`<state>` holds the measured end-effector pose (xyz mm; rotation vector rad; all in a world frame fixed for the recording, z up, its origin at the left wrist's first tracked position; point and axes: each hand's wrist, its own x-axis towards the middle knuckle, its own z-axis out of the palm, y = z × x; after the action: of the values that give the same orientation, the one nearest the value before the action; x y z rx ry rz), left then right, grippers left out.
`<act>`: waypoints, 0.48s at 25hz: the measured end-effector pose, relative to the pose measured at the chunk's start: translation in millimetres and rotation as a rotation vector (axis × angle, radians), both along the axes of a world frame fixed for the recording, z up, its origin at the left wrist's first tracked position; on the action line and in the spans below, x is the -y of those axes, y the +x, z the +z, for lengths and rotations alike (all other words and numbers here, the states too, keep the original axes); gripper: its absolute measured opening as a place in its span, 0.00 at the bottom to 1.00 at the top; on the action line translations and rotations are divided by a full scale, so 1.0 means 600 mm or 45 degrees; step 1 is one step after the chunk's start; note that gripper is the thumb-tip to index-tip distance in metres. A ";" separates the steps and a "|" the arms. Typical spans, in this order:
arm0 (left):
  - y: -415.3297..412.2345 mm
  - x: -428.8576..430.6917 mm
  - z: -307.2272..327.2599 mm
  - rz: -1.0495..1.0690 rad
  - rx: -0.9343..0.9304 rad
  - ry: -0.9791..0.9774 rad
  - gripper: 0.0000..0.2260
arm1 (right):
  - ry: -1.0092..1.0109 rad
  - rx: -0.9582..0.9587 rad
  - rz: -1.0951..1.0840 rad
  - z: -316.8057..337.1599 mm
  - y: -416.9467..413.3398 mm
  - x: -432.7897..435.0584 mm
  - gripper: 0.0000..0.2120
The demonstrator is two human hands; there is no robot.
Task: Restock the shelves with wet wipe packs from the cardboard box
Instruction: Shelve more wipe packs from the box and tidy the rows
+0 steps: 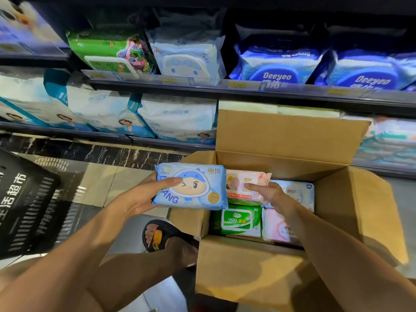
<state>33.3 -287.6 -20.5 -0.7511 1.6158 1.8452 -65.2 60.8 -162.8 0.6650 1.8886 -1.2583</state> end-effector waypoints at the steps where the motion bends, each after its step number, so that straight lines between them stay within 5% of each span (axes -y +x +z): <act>1: -0.001 -0.002 0.002 0.002 -0.013 -0.003 0.50 | 0.020 -0.013 0.026 0.007 0.001 -0.004 0.21; 7: -0.013 -0.032 0.025 0.038 -0.113 -0.020 0.42 | 0.072 -0.157 0.076 0.073 0.027 -0.064 0.20; 12: -0.024 -0.072 0.060 0.018 -0.228 -0.018 0.56 | 0.035 -0.270 0.021 0.149 0.064 -0.135 0.20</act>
<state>19.1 -244.4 15.4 -0.6192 1.7396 1.9610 -26.6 141.6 -73.4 0.5469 2.0819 -1.3386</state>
